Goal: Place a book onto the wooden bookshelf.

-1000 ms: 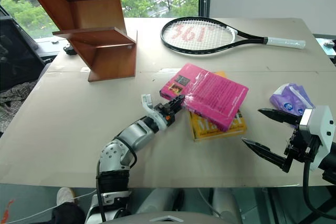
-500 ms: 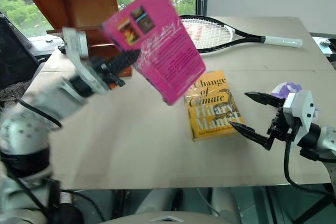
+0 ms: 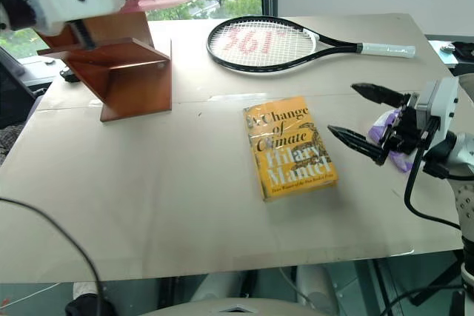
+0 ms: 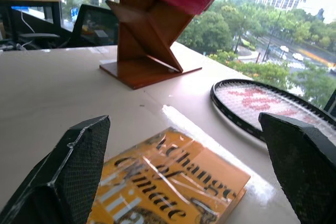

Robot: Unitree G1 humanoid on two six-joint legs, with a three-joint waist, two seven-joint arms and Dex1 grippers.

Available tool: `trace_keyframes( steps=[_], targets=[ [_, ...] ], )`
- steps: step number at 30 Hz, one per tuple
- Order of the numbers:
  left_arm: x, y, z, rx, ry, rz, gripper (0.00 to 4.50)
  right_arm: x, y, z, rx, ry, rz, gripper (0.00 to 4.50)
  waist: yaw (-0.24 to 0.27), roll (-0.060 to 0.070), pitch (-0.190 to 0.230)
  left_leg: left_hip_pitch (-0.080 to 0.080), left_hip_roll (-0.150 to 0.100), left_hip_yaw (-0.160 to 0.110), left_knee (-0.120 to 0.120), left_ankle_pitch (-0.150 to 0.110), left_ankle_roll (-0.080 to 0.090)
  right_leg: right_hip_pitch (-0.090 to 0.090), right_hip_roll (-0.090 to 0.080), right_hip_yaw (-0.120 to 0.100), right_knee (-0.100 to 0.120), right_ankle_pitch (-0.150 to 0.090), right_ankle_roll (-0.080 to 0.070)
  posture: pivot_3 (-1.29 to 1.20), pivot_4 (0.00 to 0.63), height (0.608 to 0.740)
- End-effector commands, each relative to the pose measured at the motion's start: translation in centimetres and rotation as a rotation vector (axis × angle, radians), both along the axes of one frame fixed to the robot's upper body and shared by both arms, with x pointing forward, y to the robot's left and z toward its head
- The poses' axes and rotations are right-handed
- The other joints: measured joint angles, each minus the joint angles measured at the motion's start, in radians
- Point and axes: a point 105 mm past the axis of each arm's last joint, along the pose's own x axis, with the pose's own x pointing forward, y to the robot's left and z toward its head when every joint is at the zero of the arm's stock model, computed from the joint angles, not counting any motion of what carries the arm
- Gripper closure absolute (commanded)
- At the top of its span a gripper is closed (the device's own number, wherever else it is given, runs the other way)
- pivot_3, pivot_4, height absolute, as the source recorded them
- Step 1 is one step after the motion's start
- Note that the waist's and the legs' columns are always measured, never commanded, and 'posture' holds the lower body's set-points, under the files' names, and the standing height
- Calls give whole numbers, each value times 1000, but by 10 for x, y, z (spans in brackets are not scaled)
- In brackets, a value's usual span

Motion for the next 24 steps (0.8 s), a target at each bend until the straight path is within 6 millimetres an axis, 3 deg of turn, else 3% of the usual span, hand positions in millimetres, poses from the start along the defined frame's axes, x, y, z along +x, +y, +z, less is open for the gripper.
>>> trace_keyframes(
  steps=[1,3,8,12,17,18,20,24],
  targets=[
    [-6,31,24,53,-26,149,4496,-2,3,16,23,-84,34,0,-2,0,0,-1,0,-1,0,0,0,0,1,-1,0,0,0,0,150,740],
    [-3,46,26,72,-11,228,4496,-2,5,23,39,-115,46,0,-3,-1,0,-8,-1,-2,4,0,0,-4,3,-3,1,0,0,0,150,740],
    [14,86,-2,202,129,405,4496,-6,11,31,70,-140,67,0,-6,-1,0,-11,-2,-3,7,0,0,-6,1,-5,1,0,0,0,150,740],
    [38,79,-18,194,247,467,4496,-9,12,27,75,-132,45,0,-5,-1,1,-11,-2,-3,9,0,0,-7,1,-5,6,0,0,0,150,740],
    [68,83,-18,196,201,547,4496,-13,14,23,82,-125,33,0,-11,-1,1,-8,-2,0,15,0,0,-7,1,-1,14,0,1,0,150,740],
    [74,85,-19,198,198,561,3551,-13,14,23,82,-123,30,0,-12,0,1,-8,-2,0,16,0,0,-7,1,-1,16,0,1,0,150,740],
    [83,83,-20,179,193,554,2997,-14,13,22,81,-118,23,0,-13,-1,1,-6,-2,0,17,1,-1,-7,0,-1,19,0,0,0,150,740],
    [77,74,-7,103,151,481,1169,-17,10,21,70,-107,12,0,-19,-2,2,-9,-2,0,17,1,-1,-9,0,0,19,0,0,0,150,740]
  ],
)
